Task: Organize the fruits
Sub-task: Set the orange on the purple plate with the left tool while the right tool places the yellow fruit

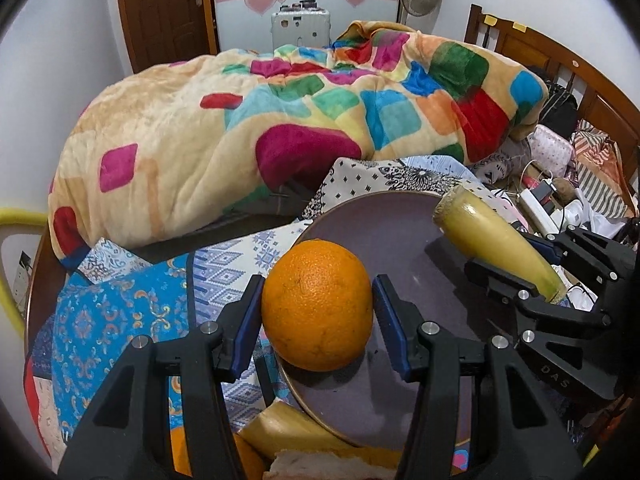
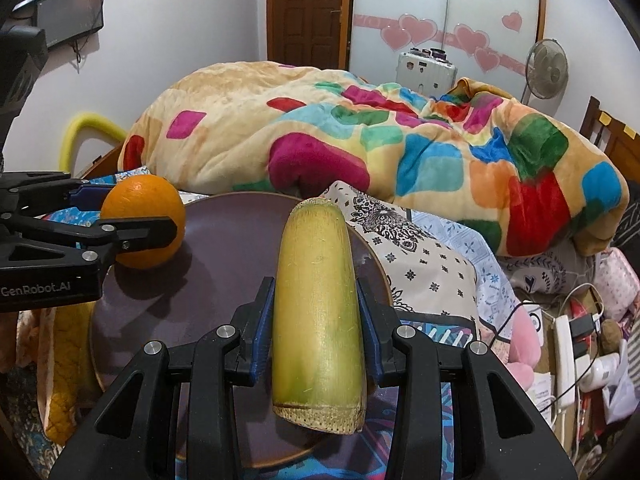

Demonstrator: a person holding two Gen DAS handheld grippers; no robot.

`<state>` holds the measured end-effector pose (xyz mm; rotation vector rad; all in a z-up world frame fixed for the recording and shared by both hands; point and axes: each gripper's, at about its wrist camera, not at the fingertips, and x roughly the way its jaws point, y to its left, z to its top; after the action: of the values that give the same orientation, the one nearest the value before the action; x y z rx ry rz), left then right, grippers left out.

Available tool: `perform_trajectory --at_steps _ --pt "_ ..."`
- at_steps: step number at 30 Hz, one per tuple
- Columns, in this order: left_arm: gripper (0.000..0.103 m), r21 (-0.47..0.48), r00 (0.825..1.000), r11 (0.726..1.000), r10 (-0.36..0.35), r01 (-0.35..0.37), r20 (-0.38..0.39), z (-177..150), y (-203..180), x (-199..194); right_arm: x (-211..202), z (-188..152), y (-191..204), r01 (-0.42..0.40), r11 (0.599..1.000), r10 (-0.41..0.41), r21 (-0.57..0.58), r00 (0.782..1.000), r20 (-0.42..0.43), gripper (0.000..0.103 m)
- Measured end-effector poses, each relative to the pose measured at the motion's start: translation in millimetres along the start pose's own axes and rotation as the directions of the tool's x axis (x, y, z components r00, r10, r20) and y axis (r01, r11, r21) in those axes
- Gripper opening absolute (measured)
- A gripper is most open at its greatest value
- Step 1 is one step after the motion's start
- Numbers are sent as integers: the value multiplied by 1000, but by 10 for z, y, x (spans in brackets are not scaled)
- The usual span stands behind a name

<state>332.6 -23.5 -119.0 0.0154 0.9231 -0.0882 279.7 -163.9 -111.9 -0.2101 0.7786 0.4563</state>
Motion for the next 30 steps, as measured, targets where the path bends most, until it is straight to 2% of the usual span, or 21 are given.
perform_trajectory --at_steps 5,13,17,19,23,27,30 --pt "54 -9 1000 1000 -8 8 -9 5 13 39 49 6 15 -5 1000 5 -5 1000 -18 35" --pt "54 2 999 1000 -14 14 30 24 -35 -61 100 6 34 -12 1000 11 -5 999 -43 36" --pt "54 1 998 1000 -9 9 54 1 -30 -162 48 12 69 -6 1000 5 -10 1000 -21 40" --pt "54 2 998 1000 1 -1 71 -19 -23 -245 9 13 97 5 1000 -6 -19 1000 -10 46" --pt "55 8 993 1000 24 -25 112 -70 -19 -429 -134 9 122 16 1000 -15 -15 1000 21 46" --pt "64 3 985 999 47 -49 164 -146 6 -668 -326 12 135 18 1000 -18 0 998 58 51" --pt "64 8 979 998 61 -64 193 -214 20 -853 -522 1 182 49 999 -48 -6 994 96 53"
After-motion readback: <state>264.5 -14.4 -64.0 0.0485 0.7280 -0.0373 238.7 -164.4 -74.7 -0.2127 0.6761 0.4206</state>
